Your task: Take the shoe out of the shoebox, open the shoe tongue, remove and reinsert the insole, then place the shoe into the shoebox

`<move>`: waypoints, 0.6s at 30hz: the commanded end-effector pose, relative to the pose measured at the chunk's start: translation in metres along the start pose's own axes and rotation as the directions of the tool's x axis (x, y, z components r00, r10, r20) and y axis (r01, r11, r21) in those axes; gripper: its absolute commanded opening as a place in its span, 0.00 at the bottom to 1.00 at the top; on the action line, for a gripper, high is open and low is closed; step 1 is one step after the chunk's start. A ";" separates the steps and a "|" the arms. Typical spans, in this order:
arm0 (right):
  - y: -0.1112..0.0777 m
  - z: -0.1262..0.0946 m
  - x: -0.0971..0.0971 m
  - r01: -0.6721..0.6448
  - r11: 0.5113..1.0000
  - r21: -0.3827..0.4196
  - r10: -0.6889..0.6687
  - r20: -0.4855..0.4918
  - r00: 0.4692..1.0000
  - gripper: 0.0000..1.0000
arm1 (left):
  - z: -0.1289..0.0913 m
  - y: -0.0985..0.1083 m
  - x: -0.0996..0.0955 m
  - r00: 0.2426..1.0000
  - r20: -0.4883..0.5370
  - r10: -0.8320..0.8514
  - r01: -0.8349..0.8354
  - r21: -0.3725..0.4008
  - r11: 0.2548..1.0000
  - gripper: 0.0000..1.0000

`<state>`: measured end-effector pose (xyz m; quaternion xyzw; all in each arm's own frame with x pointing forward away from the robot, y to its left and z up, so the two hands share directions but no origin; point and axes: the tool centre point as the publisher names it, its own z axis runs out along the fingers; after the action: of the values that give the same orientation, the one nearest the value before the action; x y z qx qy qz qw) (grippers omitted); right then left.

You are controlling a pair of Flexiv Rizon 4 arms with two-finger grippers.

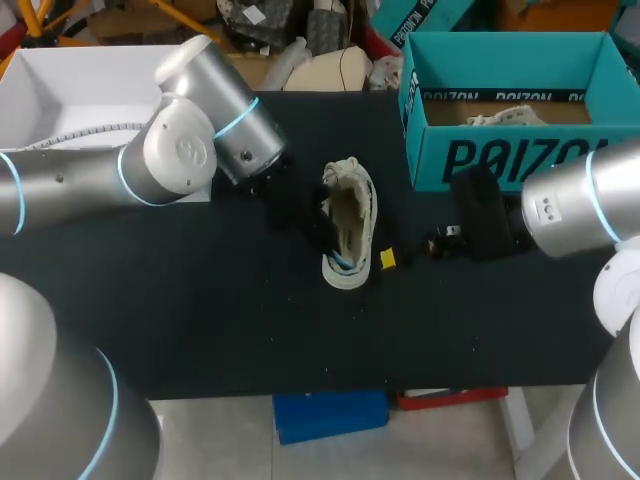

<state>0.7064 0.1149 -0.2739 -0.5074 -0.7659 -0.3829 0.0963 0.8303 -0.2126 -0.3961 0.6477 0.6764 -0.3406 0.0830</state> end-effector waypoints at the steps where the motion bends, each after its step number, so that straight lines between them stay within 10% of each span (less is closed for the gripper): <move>1: 0.000 0.001 0.001 -0.001 1.000 0.000 0.001 0.004 1.000 1.00 | 0.015 0.014 -0.003 0.998 -0.061 -0.009 0.011 0.026 1.000 0.00; 5: 0.000 0.001 0.001 -0.001 1.000 0.000 0.001 0.004 1.000 1.00 | 0.023 0.016 0.001 0.997 -0.080 -0.024 0.027 0.041 0.999 1.00; 18: 0.000 0.001 0.001 -0.001 1.000 0.000 0.001 0.004 1.000 1.00 | -0.017 -0.014 -0.006 0.998 0.047 0.034 -0.033 -0.019 0.999 1.00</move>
<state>0.7064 0.1149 -0.2739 -0.5075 -0.7659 -0.3829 0.0963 0.8366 -0.2216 -0.3833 0.6529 0.6599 -0.3597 0.0937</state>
